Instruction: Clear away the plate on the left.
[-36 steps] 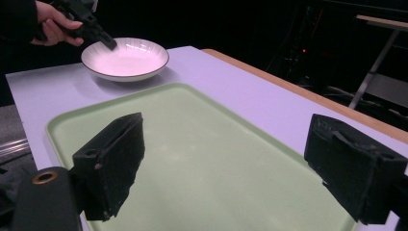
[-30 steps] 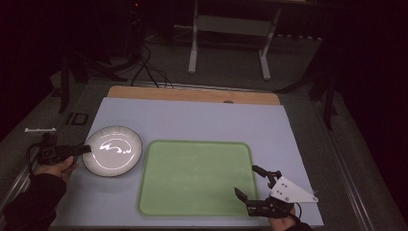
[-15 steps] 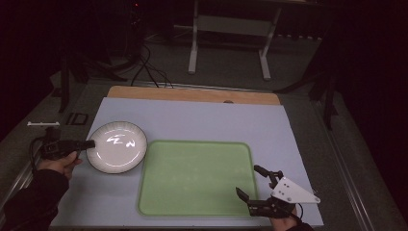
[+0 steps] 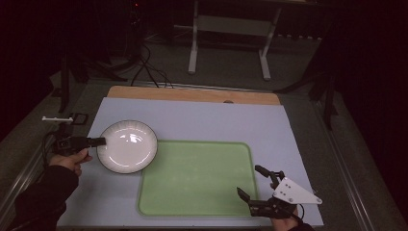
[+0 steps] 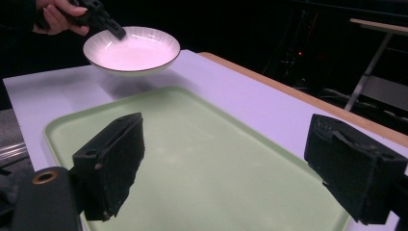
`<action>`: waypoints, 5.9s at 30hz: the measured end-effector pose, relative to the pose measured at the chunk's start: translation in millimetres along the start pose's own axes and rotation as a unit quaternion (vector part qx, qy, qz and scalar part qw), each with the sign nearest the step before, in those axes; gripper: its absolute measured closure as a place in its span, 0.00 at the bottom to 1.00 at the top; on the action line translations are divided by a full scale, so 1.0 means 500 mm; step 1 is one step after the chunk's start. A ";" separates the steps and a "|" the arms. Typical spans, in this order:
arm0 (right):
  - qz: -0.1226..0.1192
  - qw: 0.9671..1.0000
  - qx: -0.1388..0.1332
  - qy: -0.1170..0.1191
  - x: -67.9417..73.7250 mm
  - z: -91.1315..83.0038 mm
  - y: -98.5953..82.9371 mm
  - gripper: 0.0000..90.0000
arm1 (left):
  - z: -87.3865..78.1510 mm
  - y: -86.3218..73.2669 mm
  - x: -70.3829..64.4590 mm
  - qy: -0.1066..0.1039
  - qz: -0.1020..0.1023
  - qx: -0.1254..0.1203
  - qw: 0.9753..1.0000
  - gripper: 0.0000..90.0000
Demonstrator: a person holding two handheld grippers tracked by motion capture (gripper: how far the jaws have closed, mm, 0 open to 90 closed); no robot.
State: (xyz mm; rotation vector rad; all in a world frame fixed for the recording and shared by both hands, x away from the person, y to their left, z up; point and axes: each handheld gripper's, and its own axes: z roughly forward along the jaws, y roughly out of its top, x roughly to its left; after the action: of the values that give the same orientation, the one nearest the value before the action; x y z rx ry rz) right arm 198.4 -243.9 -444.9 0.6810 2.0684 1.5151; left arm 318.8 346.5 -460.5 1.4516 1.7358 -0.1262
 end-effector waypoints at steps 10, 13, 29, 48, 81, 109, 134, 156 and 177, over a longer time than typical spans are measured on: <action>0.000 1.000 0.000 0.000 -0.001 -0.001 0.000 0.15 | 0.030 -0.006 -0.057 -0.013 0.032 0.015 0.999 0.92; -0.001 1.000 0.000 -0.001 0.000 -0.002 0.000 0.15 | 0.039 -0.008 -0.076 -0.018 0.045 0.022 0.999 0.92; -0.003 1.000 -0.001 -0.001 0.001 -0.006 0.001 0.15 | 0.083 -0.018 -0.164 -0.037 0.092 0.043 0.994 0.92; -0.003 1.000 -0.006 -0.004 0.000 -0.010 0.002 0.15 | 0.153 -0.037 -0.240 -0.057 0.134 0.088 0.985 0.92; -0.002 1.000 -0.004 0.001 -0.001 -0.011 -0.001 0.15 | 0.304 -0.098 -0.320 -0.094 0.172 0.154 0.968 0.92; -0.003 1.000 -0.002 0.004 -0.003 -0.010 -0.002 0.15 | 0.366 -0.124 -0.286 -0.084 0.162 0.180 0.967 0.93; 0.000 1.000 0.002 0.005 -0.002 -0.009 -0.004 0.15 | 0.383 -0.135 -0.272 -0.058 0.172 0.181 0.967 0.90; 0.002 1.000 0.007 0.005 -0.003 -0.006 -0.006 0.15 | 0.290 -0.117 -0.314 -0.056 0.257 0.116 0.958 0.57; -0.002 1.000 0.011 0.004 0.001 -0.003 -0.005 0.15 | 0.157 -0.131 -0.363 -0.115 0.366 0.036 0.923 0.13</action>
State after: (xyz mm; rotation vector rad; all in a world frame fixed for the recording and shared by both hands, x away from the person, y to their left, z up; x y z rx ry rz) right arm 196.7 -245.4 -447.0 0.6803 2.0934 1.4984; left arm 299.1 143.0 -420.4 1.9575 0.9251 0.0413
